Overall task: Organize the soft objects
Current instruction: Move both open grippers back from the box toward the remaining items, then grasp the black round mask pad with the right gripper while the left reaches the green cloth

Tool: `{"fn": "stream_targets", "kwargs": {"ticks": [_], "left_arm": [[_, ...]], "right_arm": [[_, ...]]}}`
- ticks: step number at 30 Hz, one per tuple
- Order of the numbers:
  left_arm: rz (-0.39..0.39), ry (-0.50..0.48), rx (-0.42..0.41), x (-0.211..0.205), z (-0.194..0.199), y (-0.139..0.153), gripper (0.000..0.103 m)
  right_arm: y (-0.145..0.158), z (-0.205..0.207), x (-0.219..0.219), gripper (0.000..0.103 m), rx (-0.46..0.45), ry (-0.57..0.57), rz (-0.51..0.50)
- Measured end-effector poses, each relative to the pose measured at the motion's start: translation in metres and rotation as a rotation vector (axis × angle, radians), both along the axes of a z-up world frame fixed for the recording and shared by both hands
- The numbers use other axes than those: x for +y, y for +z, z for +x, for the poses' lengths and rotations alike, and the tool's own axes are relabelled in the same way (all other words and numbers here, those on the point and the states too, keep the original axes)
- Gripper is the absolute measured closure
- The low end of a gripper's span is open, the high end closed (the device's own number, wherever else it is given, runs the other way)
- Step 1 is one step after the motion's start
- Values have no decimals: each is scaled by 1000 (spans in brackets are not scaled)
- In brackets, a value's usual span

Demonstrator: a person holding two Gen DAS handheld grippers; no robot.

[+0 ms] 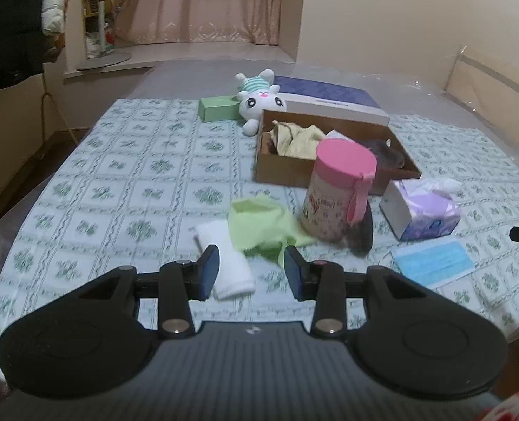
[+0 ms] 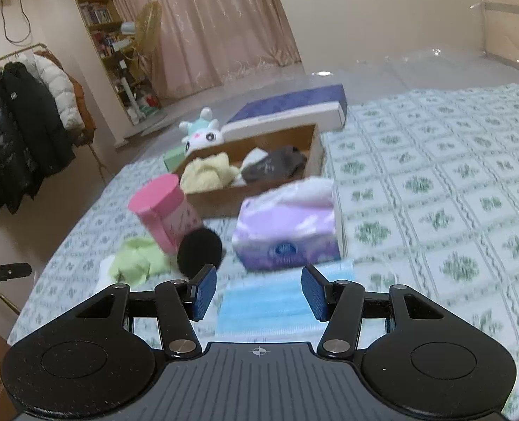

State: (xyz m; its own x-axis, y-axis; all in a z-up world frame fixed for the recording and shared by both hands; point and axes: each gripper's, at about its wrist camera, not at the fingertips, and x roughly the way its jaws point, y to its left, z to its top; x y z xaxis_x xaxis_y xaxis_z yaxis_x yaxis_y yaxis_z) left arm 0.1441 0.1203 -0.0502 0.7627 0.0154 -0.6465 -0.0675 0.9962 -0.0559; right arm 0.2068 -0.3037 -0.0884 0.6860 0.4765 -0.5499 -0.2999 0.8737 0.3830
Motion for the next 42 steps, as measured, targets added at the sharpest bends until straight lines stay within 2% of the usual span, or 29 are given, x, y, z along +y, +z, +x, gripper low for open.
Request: {"fn": "stream_targets", "kwargs": {"ticks": [7, 16, 25, 30, 33, 38, 42], "left_arm": [[14, 36, 10, -14, -28, -12, 66], [-82, 63, 37, -16, -36, -26, 66], [-105, 69, 39, -17, -26, -38, 66], [-103, 57, 52, -21, -12, -50, 66], [-90, 47, 55, -24, -2, -56, 63], [-55, 35, 43, -28, 14, -64, 55], [-43, 22, 36, -28, 29, -70, 53]], "right_arm": [[-13, -24, 11, 49, 32, 28, -22], [-26, -31, 43, 49, 28, 95, -79], [-40, -21, 74, 49, 35, 151, -101], [-43, -8, 95, 49, 9, 164, -127], [-44, 2, 108, 48, -4, 184, -138], [-49, 18, 129, 39, -21, 200, -162], [-57, 32, 144, 38, -27, 202, -190]]}}
